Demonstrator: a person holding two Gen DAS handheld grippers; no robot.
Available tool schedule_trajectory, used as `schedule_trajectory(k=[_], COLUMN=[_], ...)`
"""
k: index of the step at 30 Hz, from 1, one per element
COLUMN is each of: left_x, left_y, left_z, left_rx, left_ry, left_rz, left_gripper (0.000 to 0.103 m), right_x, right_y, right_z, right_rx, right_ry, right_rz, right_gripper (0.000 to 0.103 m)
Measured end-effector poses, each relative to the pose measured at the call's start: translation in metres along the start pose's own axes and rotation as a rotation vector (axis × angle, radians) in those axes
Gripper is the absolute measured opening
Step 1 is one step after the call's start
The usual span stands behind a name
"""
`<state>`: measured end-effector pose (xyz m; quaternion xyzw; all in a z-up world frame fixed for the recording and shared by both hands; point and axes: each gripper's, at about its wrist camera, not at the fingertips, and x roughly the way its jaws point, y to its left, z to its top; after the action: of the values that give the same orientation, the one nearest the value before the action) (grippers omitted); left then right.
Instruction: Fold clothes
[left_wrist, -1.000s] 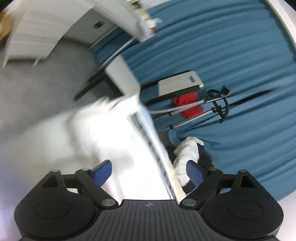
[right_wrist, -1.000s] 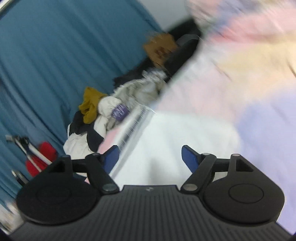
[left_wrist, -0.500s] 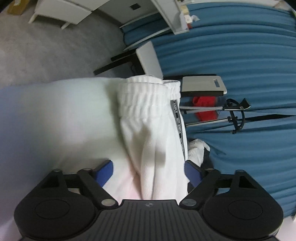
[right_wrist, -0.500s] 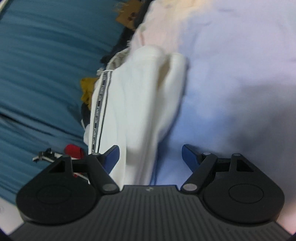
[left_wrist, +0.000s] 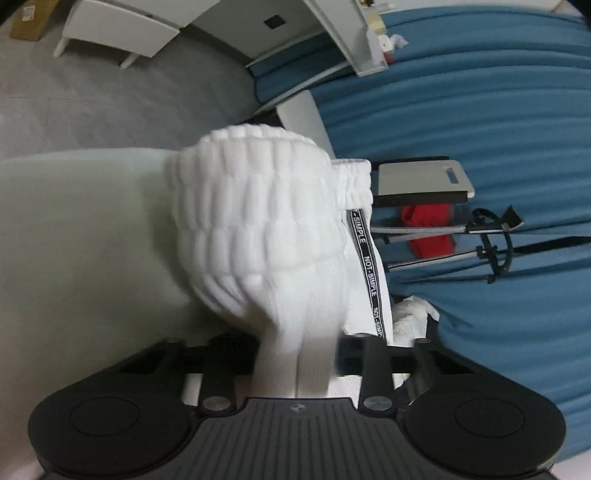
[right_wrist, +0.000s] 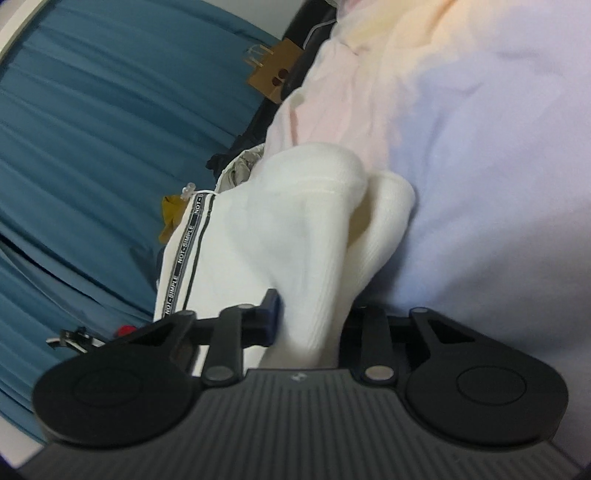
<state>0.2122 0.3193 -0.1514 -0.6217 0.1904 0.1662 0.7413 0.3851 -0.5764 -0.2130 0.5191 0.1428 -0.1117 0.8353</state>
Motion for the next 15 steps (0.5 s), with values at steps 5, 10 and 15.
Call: schedule_trajectory(k=[5, 10, 15], left_x=[-0.018, -0.051, -0.095], left_y=[0.005, 0.004, 0.013], left_z=[0.0, 0.0, 0.008], left_rx=[-0.03, 0.024, 0.011], left_ry=[-0.021, 0.007, 0.023], left_rz=[-0.052, -0.091, -0.058], left_gripper=[0.012, 0.011, 0.011], right_x=[-0.021, -0.053, -0.088], right_y=[0.006, 0.001, -0.003], right_z=[0.0, 0.001, 0.004], right_rx=[-0.049, -0.019, 0.032], right_ry=[-0.027, -0.029, 0.002], right_rz=[-0.022, -0.022, -0.045], right_gripper=[0.016, 0.013, 0.013])
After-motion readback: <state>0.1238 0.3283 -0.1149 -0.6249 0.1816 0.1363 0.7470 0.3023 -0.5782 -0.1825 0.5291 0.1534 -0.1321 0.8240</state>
